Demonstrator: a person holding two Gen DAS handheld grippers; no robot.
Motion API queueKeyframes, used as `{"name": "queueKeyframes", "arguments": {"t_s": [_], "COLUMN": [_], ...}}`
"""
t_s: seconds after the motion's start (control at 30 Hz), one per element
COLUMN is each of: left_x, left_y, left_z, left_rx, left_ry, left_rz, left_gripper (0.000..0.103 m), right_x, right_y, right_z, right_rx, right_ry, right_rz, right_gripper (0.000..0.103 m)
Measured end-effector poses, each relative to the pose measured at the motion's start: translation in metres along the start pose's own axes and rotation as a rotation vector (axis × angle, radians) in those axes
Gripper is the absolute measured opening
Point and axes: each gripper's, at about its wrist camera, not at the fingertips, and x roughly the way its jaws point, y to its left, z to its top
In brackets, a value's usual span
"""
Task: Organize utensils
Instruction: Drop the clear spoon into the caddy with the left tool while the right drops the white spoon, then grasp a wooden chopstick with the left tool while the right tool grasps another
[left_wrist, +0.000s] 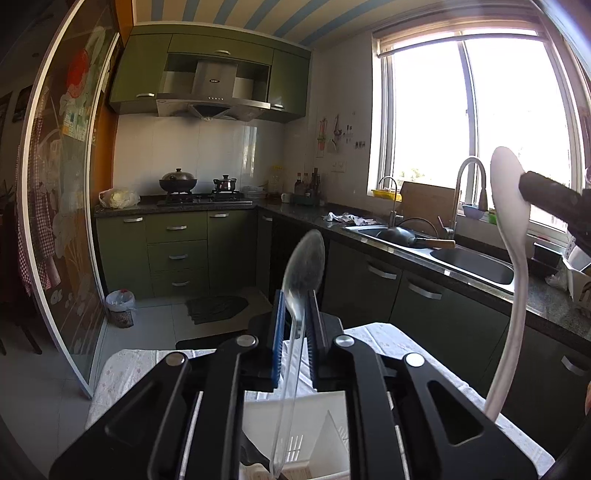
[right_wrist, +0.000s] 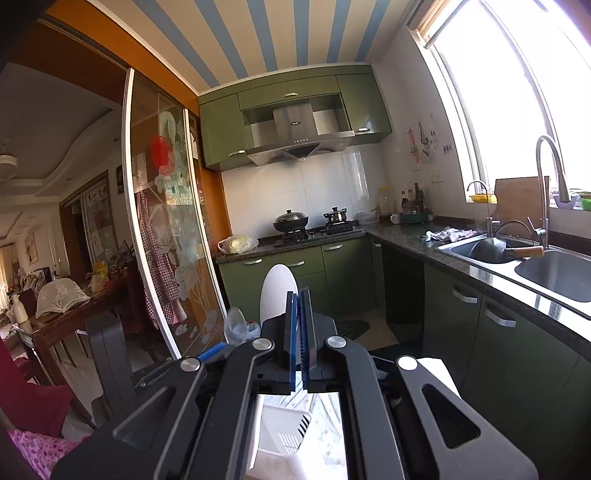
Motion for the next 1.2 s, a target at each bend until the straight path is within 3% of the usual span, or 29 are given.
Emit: {"name": "queueKeyframes", "arguments": {"t_s": [0.2, 0.47, 0.7, 0.87, 0.9, 0.97, 1.0, 1.13, 1.2], "left_x": [-0.015, -0.069, -0.094, -0.102, -0.104, -0.107, -0.109, -0.111, -0.108], "left_y": [0.015, 0.041, 0.053, 0.051, 0.051, 0.048, 0.047, 0.044, 0.041], "left_z": [-0.01, -0.014, -0.022, -0.029, -0.03, -0.031, -0.033, -0.046, -0.058], "left_rx": [-0.032, -0.076, -0.093, -0.096, -0.095, -0.089, -0.091, -0.106, -0.118], "left_ry": [0.041, 0.052, 0.088, 0.111, 0.116, 0.133, 0.145, 0.236, 0.332], "left_rz": [-0.007, -0.008, -0.004, -0.004, -0.003, -0.004, -0.007, -0.027, -0.046], "left_gripper": [0.017, 0.026, 0.027, 0.028, 0.03, 0.034, 0.036, 0.037, 0.043], "right_x": [0.044, 0.074, 0.06, 0.057, 0.055, 0.046, 0.04, 0.007, -0.014], "right_y": [0.004, 0.014, 0.033, 0.042, 0.043, 0.043, 0.042, 0.039, 0.034], "right_z": [0.001, -0.036, -0.087, -0.117, -0.122, -0.13, -0.131, -0.133, -0.134], "right_rx": [-0.025, -0.08, -0.161, -0.218, -0.22, -0.22, -0.216, -0.179, -0.146], "right_ry": [-0.001, 0.02, 0.0, 0.039, 0.045, 0.053, 0.052, 0.064, 0.084], "right_rz": [-0.039, -0.092, -0.12, -0.127, -0.125, -0.116, -0.109, -0.076, -0.052], "right_gripper": [0.003, 0.003, 0.003, 0.004, 0.006, 0.021, 0.022, 0.022, 0.022]}}
